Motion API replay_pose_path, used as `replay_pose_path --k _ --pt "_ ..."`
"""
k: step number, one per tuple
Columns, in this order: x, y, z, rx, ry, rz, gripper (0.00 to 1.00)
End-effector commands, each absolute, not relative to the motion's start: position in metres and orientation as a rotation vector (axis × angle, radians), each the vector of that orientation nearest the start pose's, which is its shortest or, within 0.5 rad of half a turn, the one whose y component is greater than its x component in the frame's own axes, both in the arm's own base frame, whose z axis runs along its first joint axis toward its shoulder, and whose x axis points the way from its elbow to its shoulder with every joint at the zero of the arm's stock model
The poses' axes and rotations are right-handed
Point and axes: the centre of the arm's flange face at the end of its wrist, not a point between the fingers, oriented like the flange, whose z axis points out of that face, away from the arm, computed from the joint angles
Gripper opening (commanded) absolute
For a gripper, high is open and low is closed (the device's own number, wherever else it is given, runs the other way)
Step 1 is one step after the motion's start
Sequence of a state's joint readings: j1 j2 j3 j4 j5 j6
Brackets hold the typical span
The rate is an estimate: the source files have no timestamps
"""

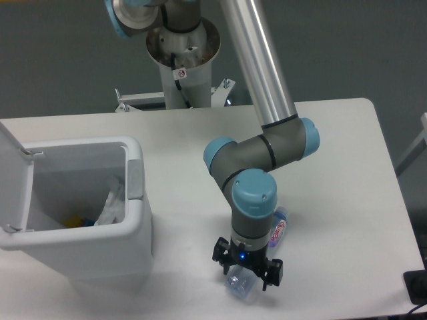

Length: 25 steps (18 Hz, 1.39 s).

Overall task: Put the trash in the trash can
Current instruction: 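Lower onto the bottle's end and close the gripper on it, then lift the bottle and carry it over the trash bin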

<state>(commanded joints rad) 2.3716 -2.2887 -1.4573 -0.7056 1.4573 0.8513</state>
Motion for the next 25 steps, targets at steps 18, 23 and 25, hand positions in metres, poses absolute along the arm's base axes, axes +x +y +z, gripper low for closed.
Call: replay_pose_path --k 18,23,25 --pt "-0.443 0.591 0.25 -2.799 0.027 0.242 0.54" --pt "-0.463 0.583 0.393 -2.423 -0.343 0.108 0.55" --pt "-0.458 0.578 0.443 -2.339 -0.434 0.126 0.55"
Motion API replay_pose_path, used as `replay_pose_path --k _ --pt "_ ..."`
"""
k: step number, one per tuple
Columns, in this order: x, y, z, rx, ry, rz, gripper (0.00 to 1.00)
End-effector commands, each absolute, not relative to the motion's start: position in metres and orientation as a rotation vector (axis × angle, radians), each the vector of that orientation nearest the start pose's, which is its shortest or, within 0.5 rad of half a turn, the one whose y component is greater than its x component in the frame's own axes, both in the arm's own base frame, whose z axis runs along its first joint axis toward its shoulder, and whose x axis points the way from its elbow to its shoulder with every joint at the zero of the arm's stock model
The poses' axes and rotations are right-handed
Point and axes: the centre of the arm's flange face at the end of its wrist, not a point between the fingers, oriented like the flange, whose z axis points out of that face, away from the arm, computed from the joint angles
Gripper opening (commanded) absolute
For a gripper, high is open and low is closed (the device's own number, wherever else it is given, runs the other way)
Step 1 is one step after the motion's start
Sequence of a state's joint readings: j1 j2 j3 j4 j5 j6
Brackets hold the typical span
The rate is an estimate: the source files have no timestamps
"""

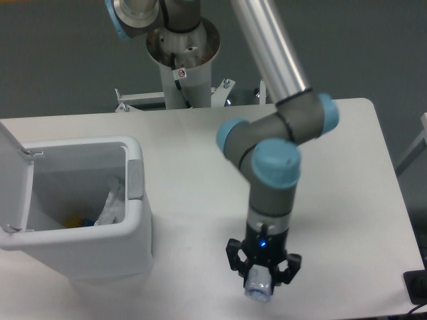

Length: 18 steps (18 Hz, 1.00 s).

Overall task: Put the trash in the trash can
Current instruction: 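Lift the bottle and carry it over the trash bin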

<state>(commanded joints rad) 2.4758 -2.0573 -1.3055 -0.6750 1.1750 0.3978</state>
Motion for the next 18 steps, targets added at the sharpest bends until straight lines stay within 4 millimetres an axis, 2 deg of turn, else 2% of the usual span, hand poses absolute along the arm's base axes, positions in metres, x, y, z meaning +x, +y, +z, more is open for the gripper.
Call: replay_pose_path --k 3,5,8,10,12,15,16,17,18 --pt "-0.439 0.565 0.516 -2.216 -0.52 0.128 0.55" --pt "-0.417 0.554 0.56 -2.14 -0.556 0.099 0.55" --pt "-0.387 0.546 0.606 -2.057 -0.61 0.053 0.55" --pt "-0.337 0.574 0.613 -2.064 -0.527 -0.01 0.55" --pt "-0.298 0.596 0.612 -2.082 -0.455 -0.048 0.55" --pt "-0.261 0.616 0.611 -2.077 -0.377 -0.077 0.55" --pt "-0.233 0.627 0.606 -2.092 -0.334 -0.109 0.55" --pt "-0.217 0.634 0.6 -2.104 -0.309 -0.13 0.55" --pt "-0.21 0.637 0.599 -2.109 -0.299 -0.138 0.55"
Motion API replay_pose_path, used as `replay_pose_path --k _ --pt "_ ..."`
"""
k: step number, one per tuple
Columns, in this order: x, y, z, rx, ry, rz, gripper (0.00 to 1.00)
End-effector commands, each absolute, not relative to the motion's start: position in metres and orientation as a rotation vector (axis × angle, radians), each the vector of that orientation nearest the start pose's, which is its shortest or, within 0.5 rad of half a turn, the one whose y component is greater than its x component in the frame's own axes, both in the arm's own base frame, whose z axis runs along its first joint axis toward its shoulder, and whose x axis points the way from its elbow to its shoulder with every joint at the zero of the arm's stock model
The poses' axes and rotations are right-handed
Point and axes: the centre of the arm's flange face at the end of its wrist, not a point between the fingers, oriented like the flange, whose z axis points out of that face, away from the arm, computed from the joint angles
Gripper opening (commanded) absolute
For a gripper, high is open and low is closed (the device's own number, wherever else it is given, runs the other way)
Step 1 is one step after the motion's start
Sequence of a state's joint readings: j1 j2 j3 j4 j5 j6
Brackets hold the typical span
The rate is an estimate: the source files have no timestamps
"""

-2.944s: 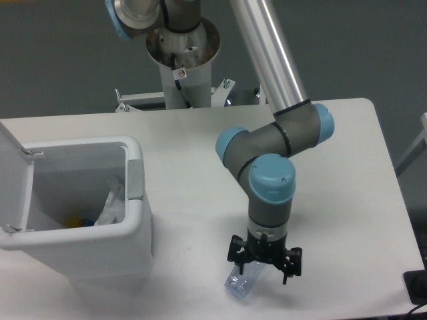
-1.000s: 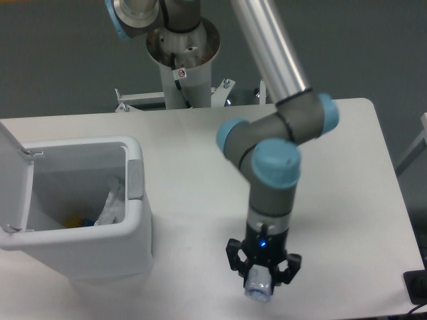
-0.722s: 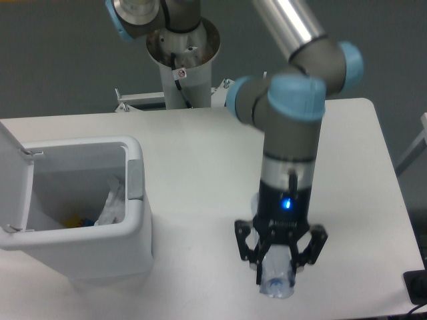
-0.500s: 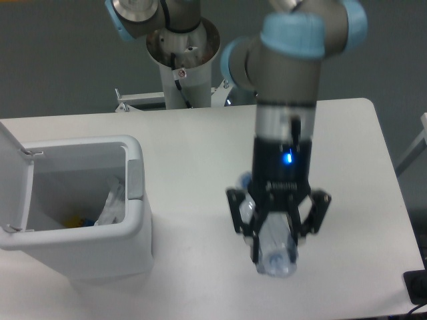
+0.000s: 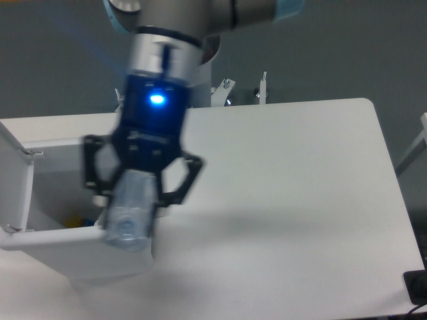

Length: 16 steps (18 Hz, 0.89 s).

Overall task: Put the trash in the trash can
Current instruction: 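Lift the bottle and carry it over the trash bin, then open the gripper to release the bottle into the bin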

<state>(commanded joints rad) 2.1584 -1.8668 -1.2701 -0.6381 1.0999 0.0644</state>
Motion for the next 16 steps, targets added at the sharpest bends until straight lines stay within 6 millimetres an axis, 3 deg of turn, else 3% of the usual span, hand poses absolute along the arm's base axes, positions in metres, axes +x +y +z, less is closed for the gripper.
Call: replay_pose_path --k 2,5,9,10,16 --pt "-0.196 0.647 0.589 -2.126 -0.278 -0.16 0.58" --pt "-0.192 0.652 0.571 -2.159 -0.198 -0.137 0.98" --pt "-0.193 0.643 0.582 -2.151 -0.175 -0.101 1.0" --pt "-0.203 0.639 0.583 -2.148 -0.186 -0.087 1.0" --pt "-0.345 0.576 0.598 -2.091 -0.41 0.067 1.0"
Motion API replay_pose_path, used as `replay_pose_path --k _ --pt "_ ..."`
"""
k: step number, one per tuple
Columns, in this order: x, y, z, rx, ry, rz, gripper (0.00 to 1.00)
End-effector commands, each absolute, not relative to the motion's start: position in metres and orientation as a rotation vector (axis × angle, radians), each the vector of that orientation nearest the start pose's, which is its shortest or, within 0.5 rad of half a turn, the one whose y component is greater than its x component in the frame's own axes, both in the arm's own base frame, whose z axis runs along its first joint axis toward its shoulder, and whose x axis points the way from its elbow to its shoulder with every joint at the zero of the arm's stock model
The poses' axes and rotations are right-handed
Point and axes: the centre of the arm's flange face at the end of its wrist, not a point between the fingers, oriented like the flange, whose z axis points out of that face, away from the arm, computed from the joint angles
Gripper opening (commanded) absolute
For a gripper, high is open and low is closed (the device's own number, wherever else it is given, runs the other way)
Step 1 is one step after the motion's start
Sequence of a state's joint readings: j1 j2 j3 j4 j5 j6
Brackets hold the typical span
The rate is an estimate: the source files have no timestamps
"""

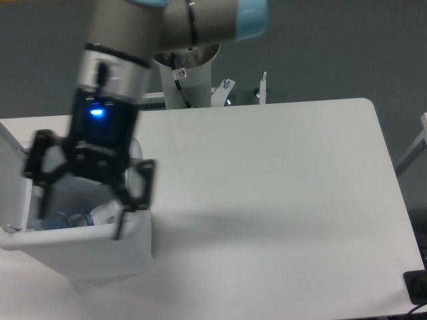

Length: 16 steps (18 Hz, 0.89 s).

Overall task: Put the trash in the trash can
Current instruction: 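Open the gripper to release the bottle into the bin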

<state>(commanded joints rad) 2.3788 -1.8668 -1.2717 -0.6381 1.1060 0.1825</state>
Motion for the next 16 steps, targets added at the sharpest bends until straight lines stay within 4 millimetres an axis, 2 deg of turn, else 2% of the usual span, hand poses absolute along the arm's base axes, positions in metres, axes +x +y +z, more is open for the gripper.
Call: replay_pose_path --k 1,3,6,7,9,10,11,13,15,16 --pt "-0.379 0.559 0.593 -2.091 -0.454 0.11 1.0" --pt "-0.426 0.53 0.585 -2.11 -0.485 0.185 1.0" --pt "-0.466 0.498 0.568 -2.201 -0.425 0.317 1.0" --pt "-0.49 0.475 0.562 -2.254 -0.392 0.393 1.0" --pt "-0.51 0.448 0.561 -2.337 -0.332 0.455 1.0" --pt "-0.518 0.436 0.552 -2.405 -0.304 0.463 1.0" --pt "-0.526 0.409 0.556 -2.503 -0.243 0.521 1.0" --pt "-0.536 0.375 0.555 -2.643 -0.132 0.57 1.0" --pt "-0.541 0.365 0.55 -2.696 -0.099 0.581 1.0" --pt "-0.548 0.352 0.551 -2.71 -0.118 0.595 1.0"
